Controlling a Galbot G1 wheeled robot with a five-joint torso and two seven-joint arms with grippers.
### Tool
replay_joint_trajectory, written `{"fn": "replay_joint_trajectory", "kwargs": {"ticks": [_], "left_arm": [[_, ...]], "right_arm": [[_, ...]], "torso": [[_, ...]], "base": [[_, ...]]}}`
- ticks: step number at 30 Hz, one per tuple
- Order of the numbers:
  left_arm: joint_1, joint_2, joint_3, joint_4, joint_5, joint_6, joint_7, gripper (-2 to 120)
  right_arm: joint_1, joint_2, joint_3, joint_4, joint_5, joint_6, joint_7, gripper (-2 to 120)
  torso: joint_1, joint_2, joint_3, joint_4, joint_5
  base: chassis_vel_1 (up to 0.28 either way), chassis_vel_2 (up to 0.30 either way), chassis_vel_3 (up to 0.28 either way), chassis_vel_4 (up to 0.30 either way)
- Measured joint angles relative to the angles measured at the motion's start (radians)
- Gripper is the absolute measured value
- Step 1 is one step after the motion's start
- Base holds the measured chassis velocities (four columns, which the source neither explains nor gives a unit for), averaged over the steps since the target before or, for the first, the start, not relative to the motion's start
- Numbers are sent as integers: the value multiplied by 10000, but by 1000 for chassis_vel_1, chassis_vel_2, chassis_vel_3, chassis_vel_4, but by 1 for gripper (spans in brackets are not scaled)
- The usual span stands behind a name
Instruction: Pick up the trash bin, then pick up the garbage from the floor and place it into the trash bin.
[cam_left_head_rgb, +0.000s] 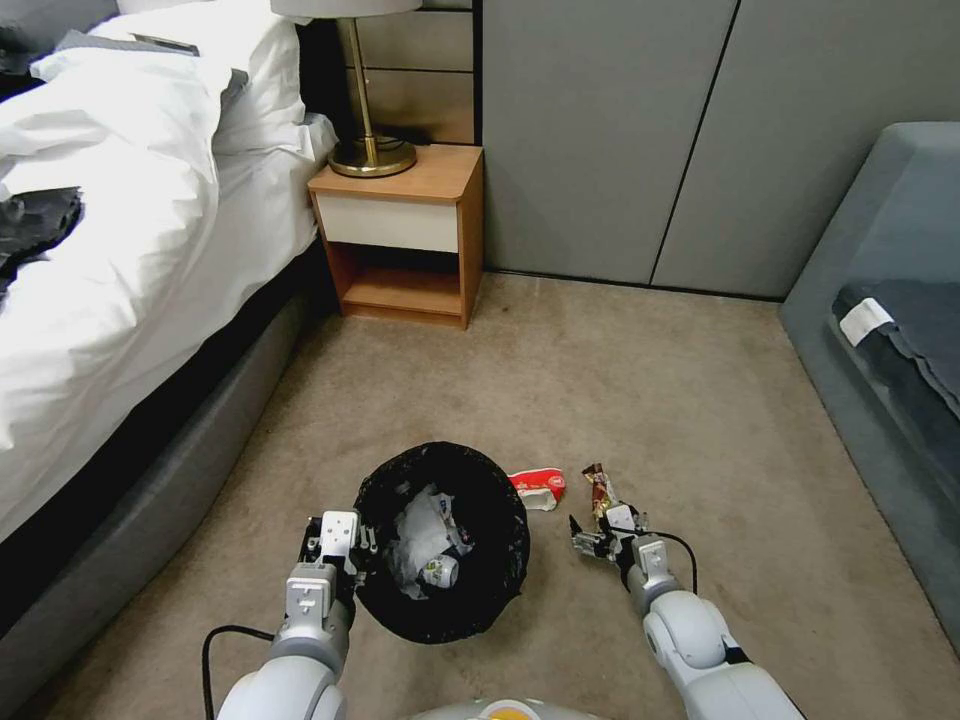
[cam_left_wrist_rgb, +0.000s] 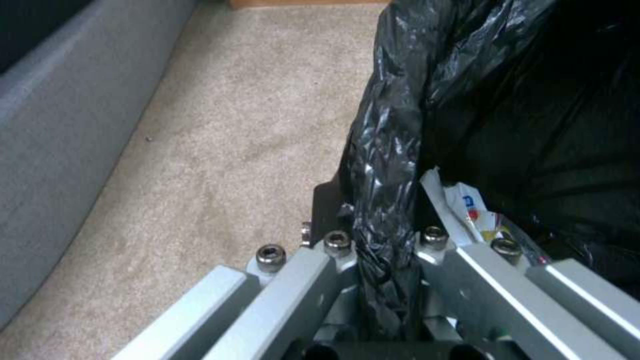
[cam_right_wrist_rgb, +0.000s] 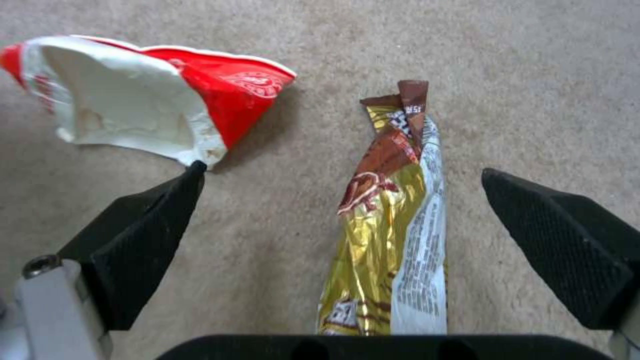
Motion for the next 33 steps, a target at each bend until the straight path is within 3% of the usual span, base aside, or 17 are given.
{"fn": "replay_joint_trajectory", "kwargs": {"ticks": [20,27,28,33], "left_arm": [[131,-33,-59,-51,30,-20,20,0],[91,-42,-52,6,34,-21,20,0],[64,-58,-35,37,41,-22,18,0],[25,-48,-8,51,44,6,14,0]], "right_arm": [[1191,236,106,-2760,-7,744,-221,97],[1250,249,214,-3132,-24,1155,-379,80],[1230,242,243,-3127,-18,1184,-393,73],[1175,240,303,-3038,-11,1189,-399,59]], "torso": [[0,0,0,0,-1],[-1,0,-1,4,3],[-1,0,-2,5,4],[-1,0,-1,3,1]], "base": [[0,0,0,0],[0,0,0,0],[0,0,0,0],[0,0,0,0]]}}
